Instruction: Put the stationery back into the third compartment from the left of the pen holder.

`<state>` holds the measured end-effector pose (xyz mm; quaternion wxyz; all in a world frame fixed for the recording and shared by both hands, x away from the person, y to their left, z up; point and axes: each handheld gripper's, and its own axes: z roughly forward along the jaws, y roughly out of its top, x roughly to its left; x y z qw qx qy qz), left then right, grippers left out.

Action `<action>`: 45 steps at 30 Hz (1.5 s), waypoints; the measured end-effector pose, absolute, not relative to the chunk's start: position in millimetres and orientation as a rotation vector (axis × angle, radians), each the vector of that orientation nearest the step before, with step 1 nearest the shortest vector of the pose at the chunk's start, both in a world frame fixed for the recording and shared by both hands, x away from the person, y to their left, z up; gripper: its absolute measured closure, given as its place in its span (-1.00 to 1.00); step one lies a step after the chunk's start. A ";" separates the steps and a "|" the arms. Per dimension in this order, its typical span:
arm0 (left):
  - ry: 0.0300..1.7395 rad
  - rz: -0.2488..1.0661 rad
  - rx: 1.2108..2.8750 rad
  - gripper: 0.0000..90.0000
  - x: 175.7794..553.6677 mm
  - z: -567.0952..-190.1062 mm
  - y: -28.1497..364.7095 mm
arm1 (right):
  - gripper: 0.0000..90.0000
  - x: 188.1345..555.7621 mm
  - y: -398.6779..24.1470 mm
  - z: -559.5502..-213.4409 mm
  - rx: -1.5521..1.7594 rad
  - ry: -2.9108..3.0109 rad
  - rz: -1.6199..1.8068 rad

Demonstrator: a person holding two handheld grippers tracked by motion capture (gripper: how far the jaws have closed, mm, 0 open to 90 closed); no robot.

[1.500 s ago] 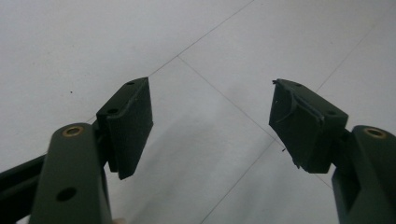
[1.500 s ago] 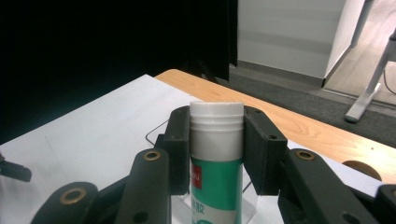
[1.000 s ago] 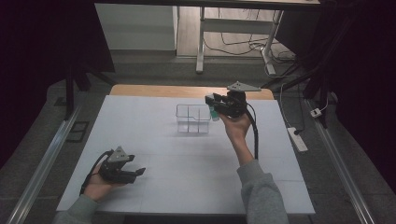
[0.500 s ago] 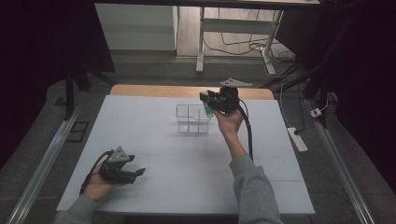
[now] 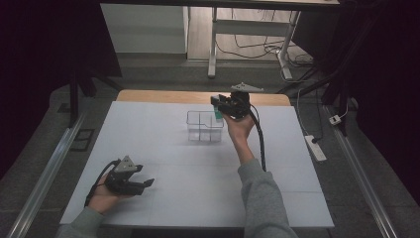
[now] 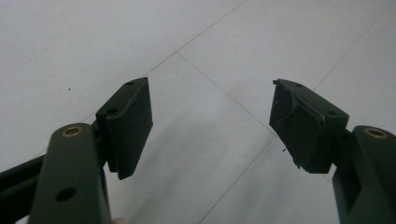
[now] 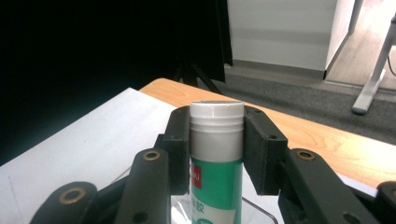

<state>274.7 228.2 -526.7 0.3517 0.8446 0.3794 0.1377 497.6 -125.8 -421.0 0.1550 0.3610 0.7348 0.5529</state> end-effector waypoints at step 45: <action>0.983 0.355 2.195 -0.36 275.1 -527.9 228.7 | -0.11 461.1 -166.0 -436.5 0.996 2.303 1.412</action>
